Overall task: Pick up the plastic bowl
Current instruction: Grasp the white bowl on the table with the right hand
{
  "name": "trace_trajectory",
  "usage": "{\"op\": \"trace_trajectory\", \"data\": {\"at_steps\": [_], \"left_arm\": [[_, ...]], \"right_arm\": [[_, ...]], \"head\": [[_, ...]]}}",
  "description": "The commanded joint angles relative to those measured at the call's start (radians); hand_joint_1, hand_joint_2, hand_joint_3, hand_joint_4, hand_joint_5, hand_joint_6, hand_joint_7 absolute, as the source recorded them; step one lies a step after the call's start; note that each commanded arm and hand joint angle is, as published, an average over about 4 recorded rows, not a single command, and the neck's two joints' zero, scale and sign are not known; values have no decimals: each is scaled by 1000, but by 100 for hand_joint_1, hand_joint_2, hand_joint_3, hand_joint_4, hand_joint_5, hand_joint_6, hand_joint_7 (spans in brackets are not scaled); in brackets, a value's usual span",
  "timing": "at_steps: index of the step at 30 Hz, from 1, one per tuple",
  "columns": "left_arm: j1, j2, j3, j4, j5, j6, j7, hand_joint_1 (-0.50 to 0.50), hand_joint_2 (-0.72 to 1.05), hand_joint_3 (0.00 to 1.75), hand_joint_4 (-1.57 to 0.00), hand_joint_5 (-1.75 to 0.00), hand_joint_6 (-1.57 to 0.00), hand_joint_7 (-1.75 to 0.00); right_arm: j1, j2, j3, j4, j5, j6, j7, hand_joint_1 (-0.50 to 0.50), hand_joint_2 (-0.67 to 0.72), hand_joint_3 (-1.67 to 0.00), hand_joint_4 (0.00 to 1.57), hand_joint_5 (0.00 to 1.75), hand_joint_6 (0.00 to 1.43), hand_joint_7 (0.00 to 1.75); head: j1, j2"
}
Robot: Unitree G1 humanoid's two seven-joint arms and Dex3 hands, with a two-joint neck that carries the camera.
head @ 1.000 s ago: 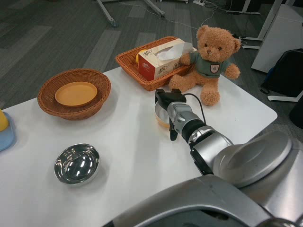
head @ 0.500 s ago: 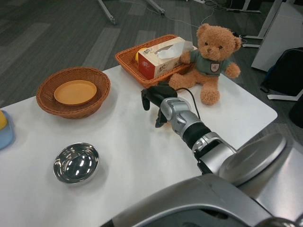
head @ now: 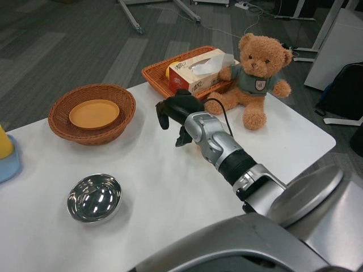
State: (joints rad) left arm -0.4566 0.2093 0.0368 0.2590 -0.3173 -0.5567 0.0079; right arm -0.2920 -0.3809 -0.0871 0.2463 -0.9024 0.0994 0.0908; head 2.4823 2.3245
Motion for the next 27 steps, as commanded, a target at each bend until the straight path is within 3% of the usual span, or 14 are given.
{"op": "trace_trajectory", "data": {"at_steps": [1, 3, 6, 7, 11, 13, 18, 22, 27], "left_arm": [[17, 2, 11, 2, -5, -3, 1, -48, 60, 0, 0, 0, 0, 0], [18, 2, 11, 2, -6, -3, 1, -48, 60, 0, 0, 0, 0, 0], [18, 2, 12, 2, -6, -3, 1, -48, 60, 0, 0, 0, 0, 0], [18, 2, 12, 2, -6, -3, 1, -48, 60, 0, 0, 0, 0, 0], [19, 2, 12, 2, -8, -4, 1, -48, 60, 0, 0, 0, 0, 0], [18, 2, 12, 2, -8, -4, 1, -48, 60, 0, 0, 0, 0, 0], [19, 2, 8, 2, -8, -4, 1, -48, 60, 0, 0, 0, 0, 0], [19, 2, 6, 2, -8, -3, 1, -48, 60, 0, 0, 0, 0, 0], [18, 2, 3, 5, -8, -4, 1, -48, 60, 0, 0, 0, 0, 0]], "right_arm": [[11, -5, -18, -31, 0, 19, 7, -9, -16, -77, 89, 160, 17, 166], [12, -3, -32, -45, -5, 32, 8, -23, -13, -79, 47, 165, 6, 168], [17, -3, -54, -68, -23, 64, 9, -33, 14, -48, 27, 126, 1, 161], [20, -2, -61, -75, -28, 75, 9, -36, 27, -32, 20, 104, 0, 152], [37, 2, -88, -97, -34, 124, 9, -42, 63, 0, 14, 19, 0, 77], [43, 3, -96, -103, -31, 142, 9, -44, 69, 0, 14, 5, 0, 73], [60, 5, -99, -132, -54, 230, 4, -46, 72, 0, 0, 0, 0, 49], [66, -7, -77, -140, -104, 316, 26, -46, 72, 0, 0, 0, 0, 21], [43, -29, -74, -39, -136, 348, 87, -46, 72, 0, 0, 0, 0, 14]], "head": [[-1, 3], [0, 5], [0, 5], [-1, 4], [-4, 4], [-7, 3], [-17, -1], [-21, -3], [-24, -2]]}}
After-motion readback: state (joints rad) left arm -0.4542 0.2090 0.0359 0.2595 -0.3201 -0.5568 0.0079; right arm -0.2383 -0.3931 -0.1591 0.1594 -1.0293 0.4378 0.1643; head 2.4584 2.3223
